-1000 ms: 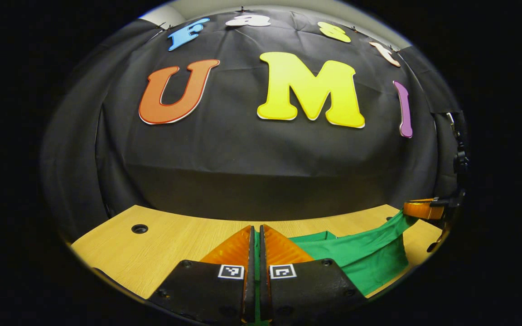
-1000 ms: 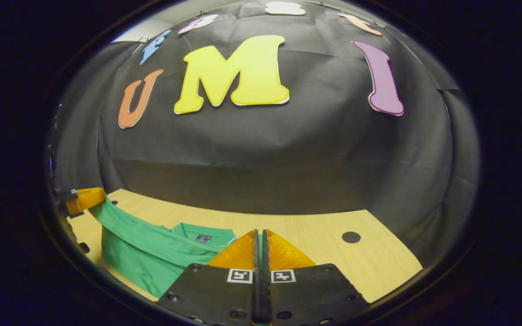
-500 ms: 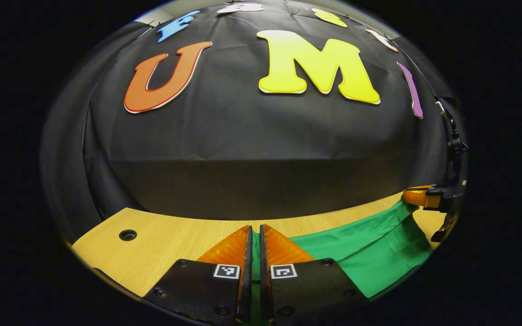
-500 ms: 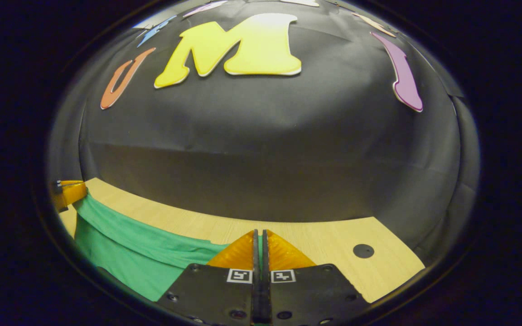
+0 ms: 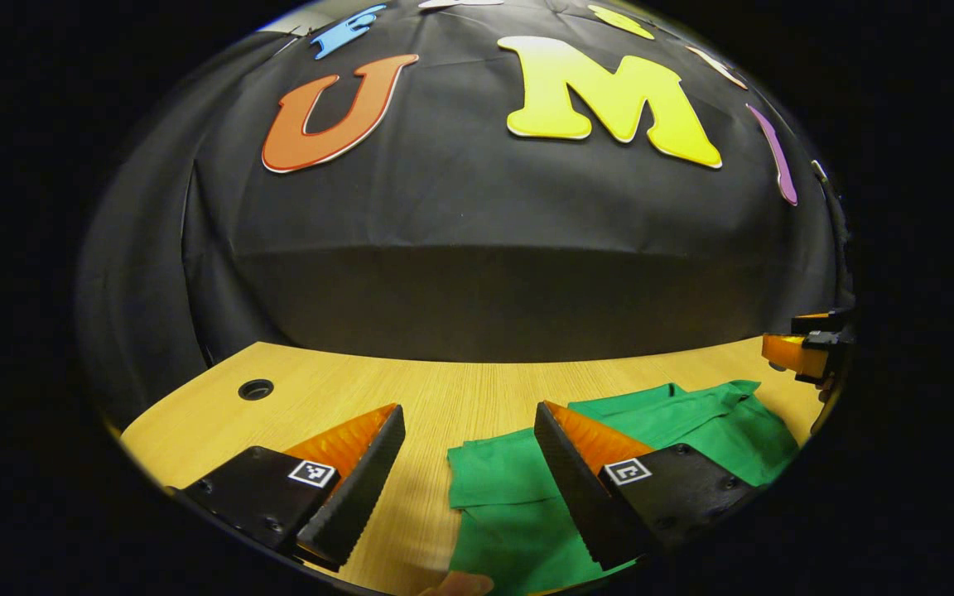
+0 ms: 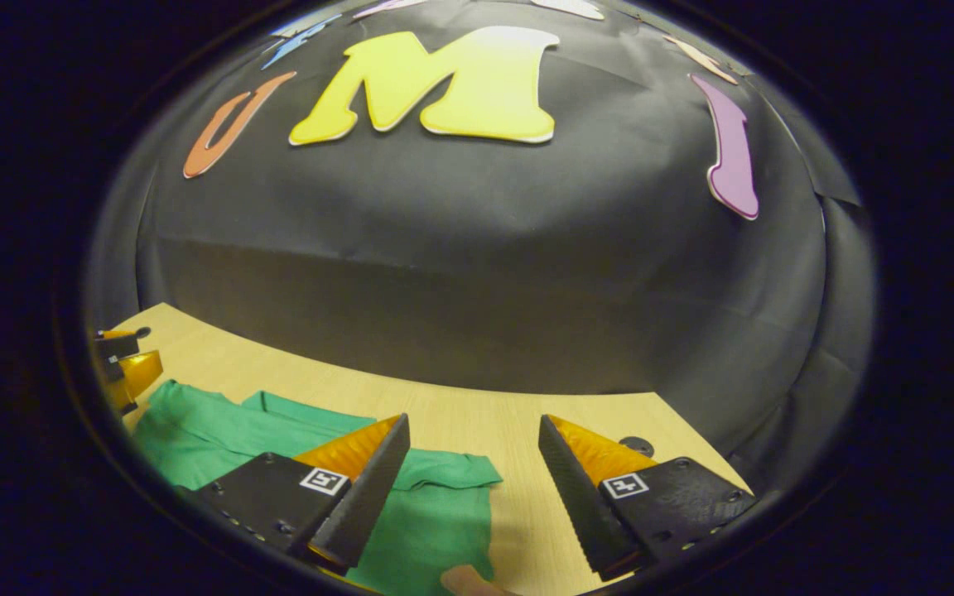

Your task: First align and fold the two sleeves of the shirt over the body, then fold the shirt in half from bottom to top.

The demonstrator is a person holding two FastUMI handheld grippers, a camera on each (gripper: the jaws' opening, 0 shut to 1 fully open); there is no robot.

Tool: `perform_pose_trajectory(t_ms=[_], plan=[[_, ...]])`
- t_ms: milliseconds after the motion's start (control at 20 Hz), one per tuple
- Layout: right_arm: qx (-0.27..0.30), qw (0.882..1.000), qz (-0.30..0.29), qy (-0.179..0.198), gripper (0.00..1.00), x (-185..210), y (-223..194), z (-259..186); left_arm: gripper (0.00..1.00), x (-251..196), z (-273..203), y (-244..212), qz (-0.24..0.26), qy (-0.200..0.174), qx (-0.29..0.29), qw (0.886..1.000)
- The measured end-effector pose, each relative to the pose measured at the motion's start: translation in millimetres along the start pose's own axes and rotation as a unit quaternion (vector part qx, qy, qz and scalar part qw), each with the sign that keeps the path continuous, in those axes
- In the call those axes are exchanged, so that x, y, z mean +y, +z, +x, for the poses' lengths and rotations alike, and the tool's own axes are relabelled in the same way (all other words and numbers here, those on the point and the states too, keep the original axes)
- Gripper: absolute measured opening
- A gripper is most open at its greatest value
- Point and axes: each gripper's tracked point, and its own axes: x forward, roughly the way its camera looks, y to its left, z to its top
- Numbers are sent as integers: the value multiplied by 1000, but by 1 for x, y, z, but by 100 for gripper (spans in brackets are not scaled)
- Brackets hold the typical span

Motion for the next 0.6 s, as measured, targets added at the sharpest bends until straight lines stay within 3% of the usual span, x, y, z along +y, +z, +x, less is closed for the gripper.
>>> perform_pose_trajectory(t_ms=[200,450,600], plan=[[8,1000,11,23,95,14,-7,-42,100,-7,-37,2,-11,-11,-7,1000],[-29,998,40,33,95,6,12,-109,100,-26,-94,26,-31,-37,-25,999],[-34,996,70,44,95,2,6,-154,100,-33,-136,44,5,-32,-42,999]])
